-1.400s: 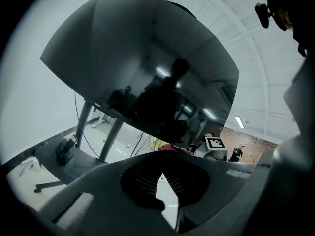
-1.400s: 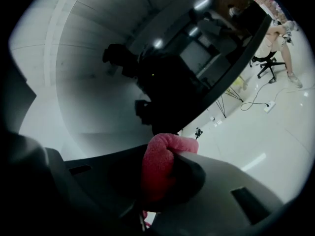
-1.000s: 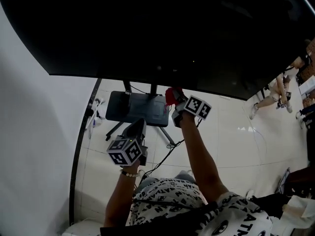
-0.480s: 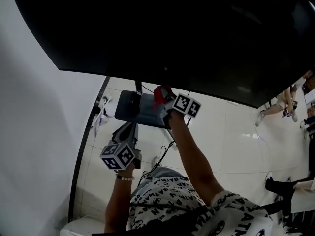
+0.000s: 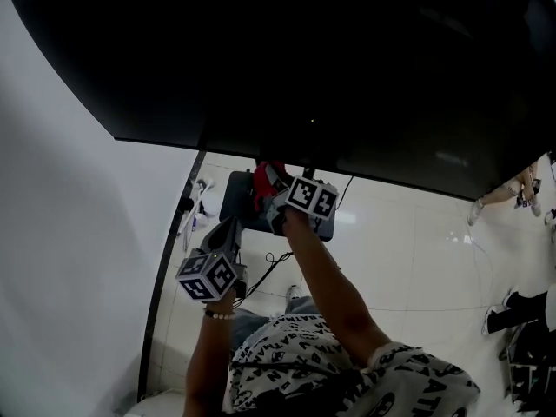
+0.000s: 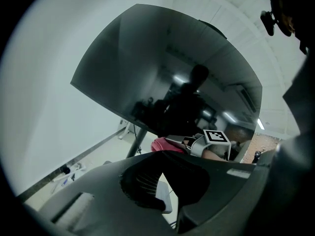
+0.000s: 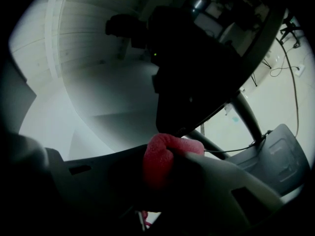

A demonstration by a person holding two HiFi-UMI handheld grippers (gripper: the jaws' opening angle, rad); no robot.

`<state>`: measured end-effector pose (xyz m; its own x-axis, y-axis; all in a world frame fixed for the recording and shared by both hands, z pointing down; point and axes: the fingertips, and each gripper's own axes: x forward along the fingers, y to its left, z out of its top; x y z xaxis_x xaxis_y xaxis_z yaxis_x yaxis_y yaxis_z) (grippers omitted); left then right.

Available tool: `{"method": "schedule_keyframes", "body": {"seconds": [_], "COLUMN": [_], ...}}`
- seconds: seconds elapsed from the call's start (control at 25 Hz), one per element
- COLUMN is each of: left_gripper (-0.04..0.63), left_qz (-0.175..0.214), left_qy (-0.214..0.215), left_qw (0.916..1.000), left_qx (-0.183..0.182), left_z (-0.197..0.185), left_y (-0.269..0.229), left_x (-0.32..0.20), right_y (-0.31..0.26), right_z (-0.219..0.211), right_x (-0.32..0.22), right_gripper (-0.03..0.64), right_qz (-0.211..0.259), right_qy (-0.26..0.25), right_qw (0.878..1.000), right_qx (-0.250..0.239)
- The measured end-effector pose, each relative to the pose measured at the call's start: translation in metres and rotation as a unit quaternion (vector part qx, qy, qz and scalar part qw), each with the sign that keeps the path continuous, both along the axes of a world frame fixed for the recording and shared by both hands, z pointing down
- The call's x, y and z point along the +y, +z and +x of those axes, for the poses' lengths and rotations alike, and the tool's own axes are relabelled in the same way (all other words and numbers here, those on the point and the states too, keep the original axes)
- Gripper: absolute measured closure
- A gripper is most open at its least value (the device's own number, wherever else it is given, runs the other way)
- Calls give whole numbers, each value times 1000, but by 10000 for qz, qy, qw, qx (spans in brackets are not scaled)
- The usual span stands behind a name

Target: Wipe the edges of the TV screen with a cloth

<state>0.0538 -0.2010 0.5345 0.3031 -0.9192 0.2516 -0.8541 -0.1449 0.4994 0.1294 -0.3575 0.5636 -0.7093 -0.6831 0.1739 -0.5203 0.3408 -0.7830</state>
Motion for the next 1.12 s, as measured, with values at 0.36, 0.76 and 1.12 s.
{"method": "schedule_keyframes", "body": {"seconds": [0.36, 0.76, 1.12], "left_gripper": [595, 595, 595], "left_qz": [80, -175, -250], "left_qy": [356, 616, 181], "left_qw": [9991, 9979, 9995], "left_qx": [-196, -30, -55], "left_z": [-91, -207, -264], "left_y": [-11, 16, 9], "left_x": [-17, -2, -11], "right_y": [-6, 14, 6], "right_z": [-59, -160, -259], "right_x": [-6, -24, -27], "right_gripper": [557, 557, 557], "right_qz": [-48, -211, -226], "right_qy": [473, 730, 241], "right_qw": [9988, 9970, 9993], "right_qx": [68, 113, -194]}}
